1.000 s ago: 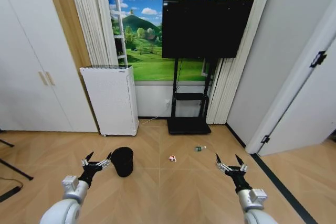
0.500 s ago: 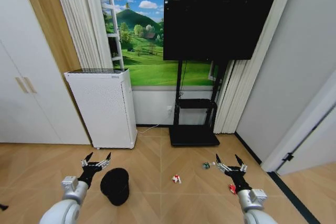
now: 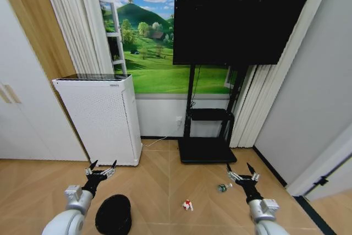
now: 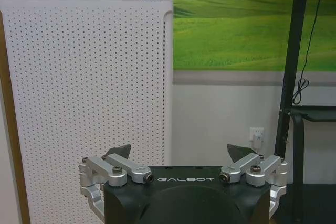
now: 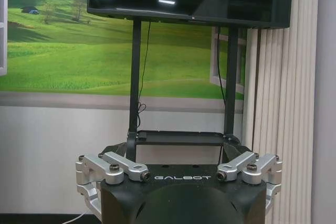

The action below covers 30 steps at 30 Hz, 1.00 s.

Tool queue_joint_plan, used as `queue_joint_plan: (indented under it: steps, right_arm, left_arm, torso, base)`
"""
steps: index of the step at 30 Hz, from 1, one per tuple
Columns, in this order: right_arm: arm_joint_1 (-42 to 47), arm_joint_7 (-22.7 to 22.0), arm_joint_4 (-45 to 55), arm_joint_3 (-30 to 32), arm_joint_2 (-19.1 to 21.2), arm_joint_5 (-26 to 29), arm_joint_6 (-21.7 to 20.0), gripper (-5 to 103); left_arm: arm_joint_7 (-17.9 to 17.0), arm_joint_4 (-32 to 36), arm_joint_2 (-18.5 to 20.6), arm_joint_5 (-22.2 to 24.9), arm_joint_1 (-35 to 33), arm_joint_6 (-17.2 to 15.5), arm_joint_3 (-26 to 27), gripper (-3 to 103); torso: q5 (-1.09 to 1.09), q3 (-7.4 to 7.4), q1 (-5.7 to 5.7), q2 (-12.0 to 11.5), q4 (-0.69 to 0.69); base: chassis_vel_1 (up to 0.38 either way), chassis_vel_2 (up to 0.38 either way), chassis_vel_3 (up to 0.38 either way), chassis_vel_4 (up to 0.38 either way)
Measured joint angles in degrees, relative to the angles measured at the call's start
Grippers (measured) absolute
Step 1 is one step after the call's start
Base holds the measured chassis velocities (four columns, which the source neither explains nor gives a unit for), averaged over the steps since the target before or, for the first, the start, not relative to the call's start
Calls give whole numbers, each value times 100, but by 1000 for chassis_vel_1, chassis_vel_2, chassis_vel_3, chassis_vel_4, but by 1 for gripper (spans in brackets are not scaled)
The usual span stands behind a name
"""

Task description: Pick up the trash bin and place the garbage on the floor into it.

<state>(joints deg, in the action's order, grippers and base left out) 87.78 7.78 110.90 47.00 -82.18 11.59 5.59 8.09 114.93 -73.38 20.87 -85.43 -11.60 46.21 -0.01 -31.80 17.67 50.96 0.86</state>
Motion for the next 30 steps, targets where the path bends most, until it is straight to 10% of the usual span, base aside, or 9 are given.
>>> queue_joint_plan:
  steps: [30]
  right_arm:
    - [64, -12, 111, 29, -18, 66, -20, 100]
  left_arm:
    - [8, -20, -50, 9, -17, -14, 27, 100]
  torso:
    - [1, 275, -209, -484, 1]
  base:
    - [8, -8, -7, 7]
